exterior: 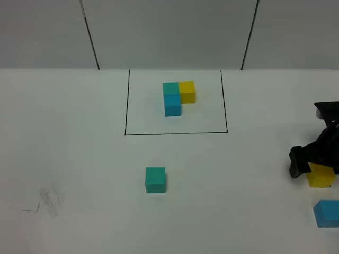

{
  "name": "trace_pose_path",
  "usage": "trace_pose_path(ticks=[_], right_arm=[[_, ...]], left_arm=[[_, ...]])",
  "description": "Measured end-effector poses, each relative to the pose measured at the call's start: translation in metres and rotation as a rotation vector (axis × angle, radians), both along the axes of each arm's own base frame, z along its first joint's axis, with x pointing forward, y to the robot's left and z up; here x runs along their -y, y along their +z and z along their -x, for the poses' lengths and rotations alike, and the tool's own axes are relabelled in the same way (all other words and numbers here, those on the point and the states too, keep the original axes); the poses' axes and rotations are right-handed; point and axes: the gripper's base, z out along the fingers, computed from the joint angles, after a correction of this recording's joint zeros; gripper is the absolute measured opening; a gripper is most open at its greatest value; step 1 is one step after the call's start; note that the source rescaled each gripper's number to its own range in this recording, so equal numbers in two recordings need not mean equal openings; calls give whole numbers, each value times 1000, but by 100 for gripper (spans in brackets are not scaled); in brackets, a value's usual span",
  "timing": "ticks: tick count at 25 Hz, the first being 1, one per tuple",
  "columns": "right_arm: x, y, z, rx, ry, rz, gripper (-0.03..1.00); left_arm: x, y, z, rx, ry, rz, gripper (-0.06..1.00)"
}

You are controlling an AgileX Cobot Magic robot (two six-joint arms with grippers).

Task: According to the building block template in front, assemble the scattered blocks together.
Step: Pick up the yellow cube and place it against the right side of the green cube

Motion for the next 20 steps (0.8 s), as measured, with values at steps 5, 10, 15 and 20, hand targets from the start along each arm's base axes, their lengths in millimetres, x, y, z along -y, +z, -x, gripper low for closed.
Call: trace_pose_path(ticks=[5,10,15,20], right_arm=[[0,-7,0,-20,-1,-1,76],[1,-8,1,-33,13,11,24],[2,-4,7,-86,87,34,20],[-12,47,20,-3,307,77,20]], left_arm=[[0,0,0,0,0,-1,59],[0,0,0,0,0,-1,59],[0,0,0,0,0,-1,59],[0,0,0,0,0,-1,59]])
